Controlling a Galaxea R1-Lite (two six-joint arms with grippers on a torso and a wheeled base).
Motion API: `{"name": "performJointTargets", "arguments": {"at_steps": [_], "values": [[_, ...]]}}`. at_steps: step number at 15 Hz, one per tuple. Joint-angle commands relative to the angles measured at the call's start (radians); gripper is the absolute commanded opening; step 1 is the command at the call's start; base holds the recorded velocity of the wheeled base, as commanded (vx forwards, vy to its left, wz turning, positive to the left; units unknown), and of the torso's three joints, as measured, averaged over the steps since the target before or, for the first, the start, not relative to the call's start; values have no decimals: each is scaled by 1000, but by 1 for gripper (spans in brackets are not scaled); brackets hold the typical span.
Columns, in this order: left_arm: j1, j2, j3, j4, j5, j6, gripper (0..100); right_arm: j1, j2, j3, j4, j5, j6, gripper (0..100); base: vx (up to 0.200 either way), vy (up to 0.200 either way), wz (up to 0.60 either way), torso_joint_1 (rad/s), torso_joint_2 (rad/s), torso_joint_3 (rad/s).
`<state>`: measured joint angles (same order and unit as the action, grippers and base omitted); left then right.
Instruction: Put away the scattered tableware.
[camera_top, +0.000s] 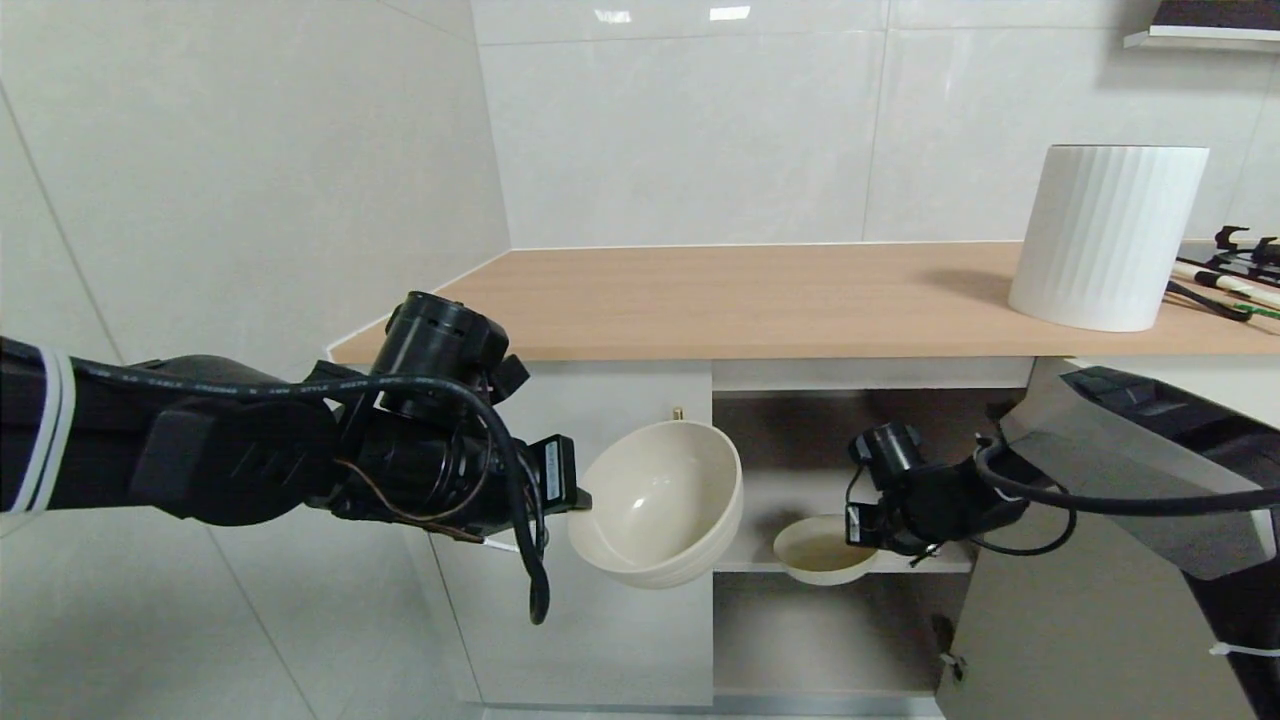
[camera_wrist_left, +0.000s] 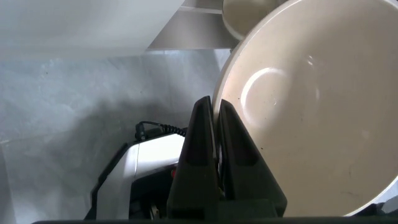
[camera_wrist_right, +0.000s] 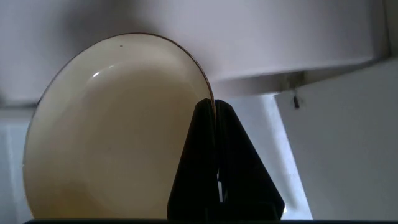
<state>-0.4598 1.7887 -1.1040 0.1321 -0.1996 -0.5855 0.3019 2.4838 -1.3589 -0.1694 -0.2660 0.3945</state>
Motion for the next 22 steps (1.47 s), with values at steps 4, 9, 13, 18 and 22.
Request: {"name": "performJointTargets", "arguments": {"at_steps": [4,9,13,18,22], "values": [[0,3,0,0,0,0,0,-35,125,-169,67,-32,1,0,0,0,0,0,0,0],[0,6,-2,0,0,0,0,-61,236,-439,199,-90,6,0,0,0,0,0,0,0],[0,17,-2,0,9,0,0,-60,306,-551,229,-150,7,0,0,0,0,0,0,0],[0,18,-3,0,9,0,0,-61,348,-591,231,-173,4,0,0,0,0,0,0,0],[0,18,-3,0,9,0,0,-61,360,-605,231,-179,1,0,0,0,0,0,0,0]]}}
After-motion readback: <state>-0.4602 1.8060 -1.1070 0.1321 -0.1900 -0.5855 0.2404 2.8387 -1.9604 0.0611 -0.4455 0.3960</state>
